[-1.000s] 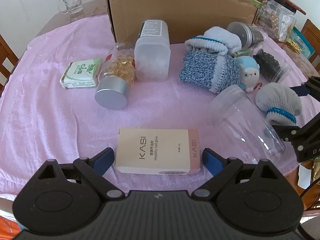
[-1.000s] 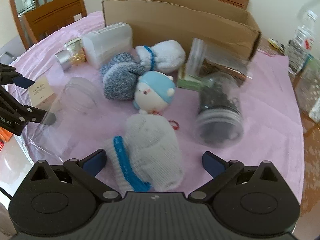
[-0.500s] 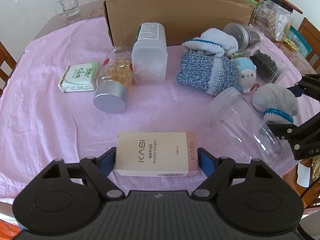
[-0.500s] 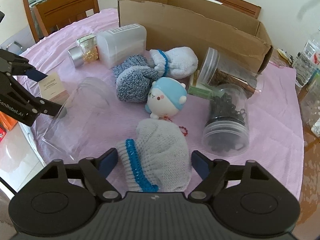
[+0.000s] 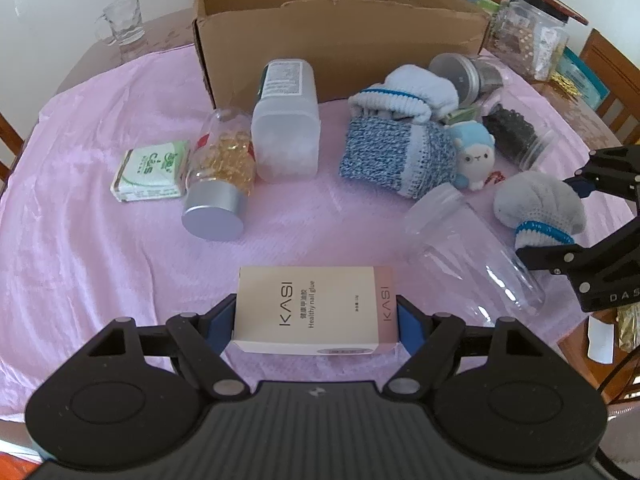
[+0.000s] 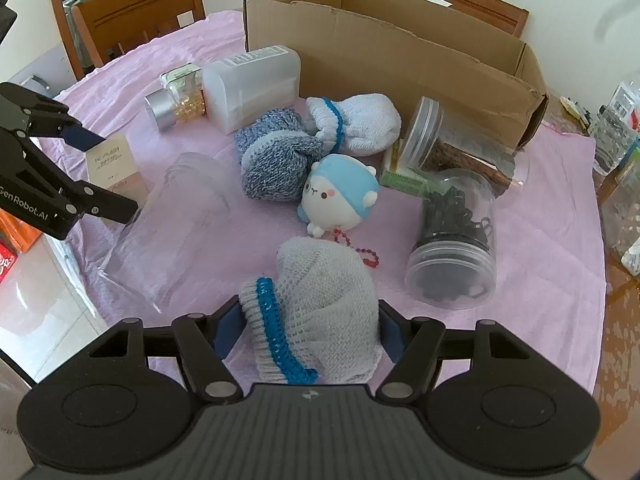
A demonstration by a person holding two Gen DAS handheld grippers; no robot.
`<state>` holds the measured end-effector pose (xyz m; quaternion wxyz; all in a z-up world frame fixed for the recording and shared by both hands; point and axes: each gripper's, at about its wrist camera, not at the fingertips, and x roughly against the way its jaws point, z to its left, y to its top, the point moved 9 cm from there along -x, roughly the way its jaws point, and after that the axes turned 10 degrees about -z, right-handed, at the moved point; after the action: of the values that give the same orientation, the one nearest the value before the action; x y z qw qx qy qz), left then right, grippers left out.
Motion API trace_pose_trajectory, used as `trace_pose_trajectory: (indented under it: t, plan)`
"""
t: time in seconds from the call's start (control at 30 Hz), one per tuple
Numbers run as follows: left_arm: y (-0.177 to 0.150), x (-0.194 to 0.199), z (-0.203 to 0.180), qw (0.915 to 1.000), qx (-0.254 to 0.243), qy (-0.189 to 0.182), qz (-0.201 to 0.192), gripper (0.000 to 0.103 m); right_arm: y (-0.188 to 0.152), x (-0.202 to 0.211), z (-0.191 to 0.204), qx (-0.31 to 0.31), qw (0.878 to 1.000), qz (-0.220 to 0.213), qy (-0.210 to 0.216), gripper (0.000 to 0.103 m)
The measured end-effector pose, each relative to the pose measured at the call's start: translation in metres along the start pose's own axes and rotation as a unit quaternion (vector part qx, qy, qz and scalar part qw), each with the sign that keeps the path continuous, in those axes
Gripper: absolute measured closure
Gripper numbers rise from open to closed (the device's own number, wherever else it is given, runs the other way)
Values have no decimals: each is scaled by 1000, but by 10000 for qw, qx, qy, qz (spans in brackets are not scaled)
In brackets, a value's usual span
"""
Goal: Organize objects
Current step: 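Grasp the grey-white sock with the right tool while the left tool grasps the KASI box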
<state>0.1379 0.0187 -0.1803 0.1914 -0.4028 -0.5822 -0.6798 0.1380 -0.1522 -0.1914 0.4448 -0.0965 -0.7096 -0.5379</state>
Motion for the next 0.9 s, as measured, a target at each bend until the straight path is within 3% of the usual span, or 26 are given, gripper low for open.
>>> trace_pose_trajectory:
  t: [0.3,0.67,0.9]
  plan:
    - [24,24,4,9993,-289,-220,-60,24,16,25,-3,-26,10000,-21,3,30]
    - [91,43,7,9925,-1012,-591,-345,24,72,50,-12,-489,9984,-233,-169,30]
    - [146,43,10,9894,-981,-863,-636,24,117,56,-22,-474,9974,-464,-266,30]
